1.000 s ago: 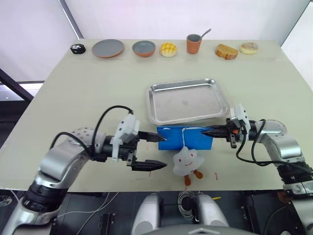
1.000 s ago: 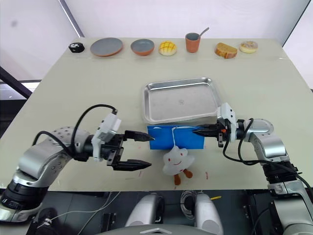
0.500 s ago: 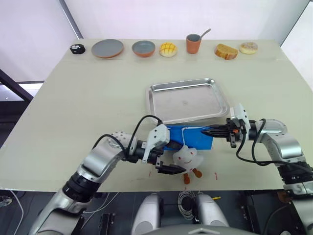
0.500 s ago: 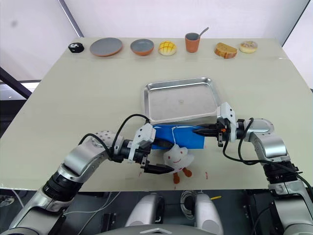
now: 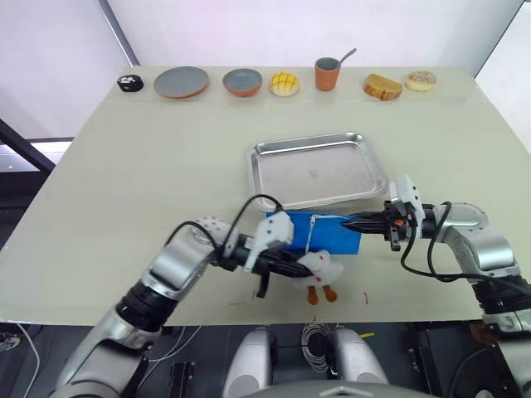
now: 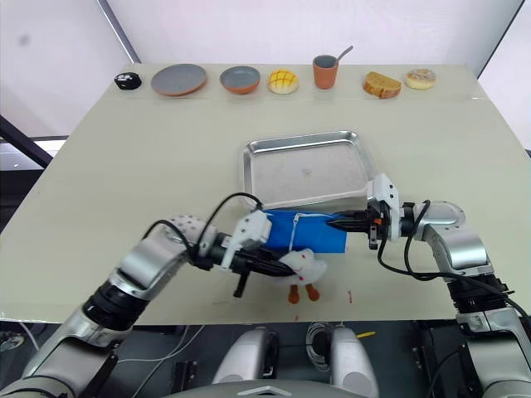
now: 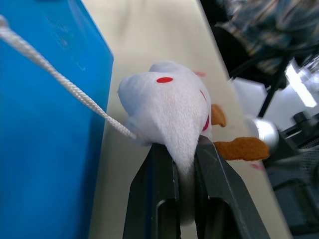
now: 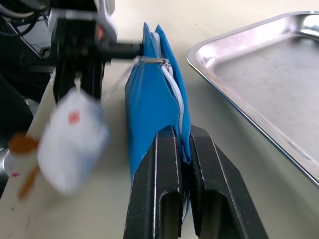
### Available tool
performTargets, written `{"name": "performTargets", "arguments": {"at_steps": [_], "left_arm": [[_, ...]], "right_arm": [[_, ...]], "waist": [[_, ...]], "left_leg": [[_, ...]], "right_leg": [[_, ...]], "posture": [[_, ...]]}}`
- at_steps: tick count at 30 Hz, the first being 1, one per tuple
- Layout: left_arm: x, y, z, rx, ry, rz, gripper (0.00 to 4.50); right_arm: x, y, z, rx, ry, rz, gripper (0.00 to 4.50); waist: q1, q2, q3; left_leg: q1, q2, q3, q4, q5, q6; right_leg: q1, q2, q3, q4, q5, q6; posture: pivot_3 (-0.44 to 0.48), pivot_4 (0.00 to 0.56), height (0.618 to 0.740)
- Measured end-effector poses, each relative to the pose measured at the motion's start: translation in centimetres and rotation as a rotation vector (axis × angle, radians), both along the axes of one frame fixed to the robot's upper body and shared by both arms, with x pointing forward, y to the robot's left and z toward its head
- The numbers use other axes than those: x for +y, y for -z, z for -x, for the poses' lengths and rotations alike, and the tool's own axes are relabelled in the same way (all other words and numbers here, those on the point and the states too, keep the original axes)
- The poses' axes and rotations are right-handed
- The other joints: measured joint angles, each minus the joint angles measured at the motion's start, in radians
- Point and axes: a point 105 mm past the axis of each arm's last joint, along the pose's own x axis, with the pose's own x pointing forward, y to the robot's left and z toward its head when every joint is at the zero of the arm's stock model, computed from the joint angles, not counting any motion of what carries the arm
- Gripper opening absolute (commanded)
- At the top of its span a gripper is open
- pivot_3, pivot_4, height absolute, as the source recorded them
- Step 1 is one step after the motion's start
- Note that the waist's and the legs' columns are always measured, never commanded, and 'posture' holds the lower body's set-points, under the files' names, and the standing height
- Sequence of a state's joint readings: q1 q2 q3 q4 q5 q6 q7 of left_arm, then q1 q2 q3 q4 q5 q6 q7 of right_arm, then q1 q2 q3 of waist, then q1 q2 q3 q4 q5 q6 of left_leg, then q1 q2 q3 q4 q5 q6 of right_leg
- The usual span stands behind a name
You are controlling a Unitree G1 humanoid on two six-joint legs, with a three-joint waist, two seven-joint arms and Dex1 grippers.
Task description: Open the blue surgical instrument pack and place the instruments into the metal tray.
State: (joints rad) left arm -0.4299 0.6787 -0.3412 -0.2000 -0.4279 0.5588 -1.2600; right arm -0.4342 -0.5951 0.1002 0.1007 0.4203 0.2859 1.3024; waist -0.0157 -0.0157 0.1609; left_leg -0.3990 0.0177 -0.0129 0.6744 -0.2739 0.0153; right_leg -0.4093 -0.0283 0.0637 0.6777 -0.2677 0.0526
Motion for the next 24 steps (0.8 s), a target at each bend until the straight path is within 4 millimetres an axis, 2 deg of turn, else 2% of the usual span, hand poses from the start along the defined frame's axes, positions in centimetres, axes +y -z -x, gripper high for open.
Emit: {"name": "performTargets", "arguments": {"at_steps": [5,11,17,24], "left_arm": [[5.4,-3.6,-1.0,0.003,-0.053,0.028,0.05],[8.4,-4.5,-1.4,0.011,-0.096,-0.012,0.05],[12.2,-3.9,-2.6,0.004,-0.205,-0.082,0.05],[14.1,-2.9,-3.2,-0.032,-0.241,-0.145,0.05]], "right_arm": [[-0.3,0.1,-0.1,-0.01,0.002,0.001,0.0],[-0.4,0.2,-0.2,-0.021,-0.007,-0.003,0.0],[-0.6,0.3,-0.4,-0.027,0.0,-0.007,0.0],[-0.6,0.3,-0.5,-0.036,0.0,-0.005,0.0]], "waist": [[0.0,0.0,0.0],[0.0,0.0,0.001],[0.001,0.0,0.001],[0.002,0.0,0.001]], "left_leg": [[0.0,0.0,0.001,0.0,0.0,0.0],[0.0,0.0,0.001,0.0,0.0,0.0],[0.0,0.0,0.002,0.0,0.0,0.0],[0.0,0.0,0.002,0.0,0.0,0.0]], "right_leg": [[0.0,0.0,0.0,-0.001,0.0,0.0],[0.0,0.0,0.0,0.0,0.0,0.0],[0.0,0.0,0.0,0.0,0.0,0.0],[0.0,0.0,0.0,0.0,0.0,0.0]], "posture": [[0.0,0.15,0.74],[0.0,0.15,0.74],[0.0,0.15,0.74],[0.0,0.15,0.74]]}}
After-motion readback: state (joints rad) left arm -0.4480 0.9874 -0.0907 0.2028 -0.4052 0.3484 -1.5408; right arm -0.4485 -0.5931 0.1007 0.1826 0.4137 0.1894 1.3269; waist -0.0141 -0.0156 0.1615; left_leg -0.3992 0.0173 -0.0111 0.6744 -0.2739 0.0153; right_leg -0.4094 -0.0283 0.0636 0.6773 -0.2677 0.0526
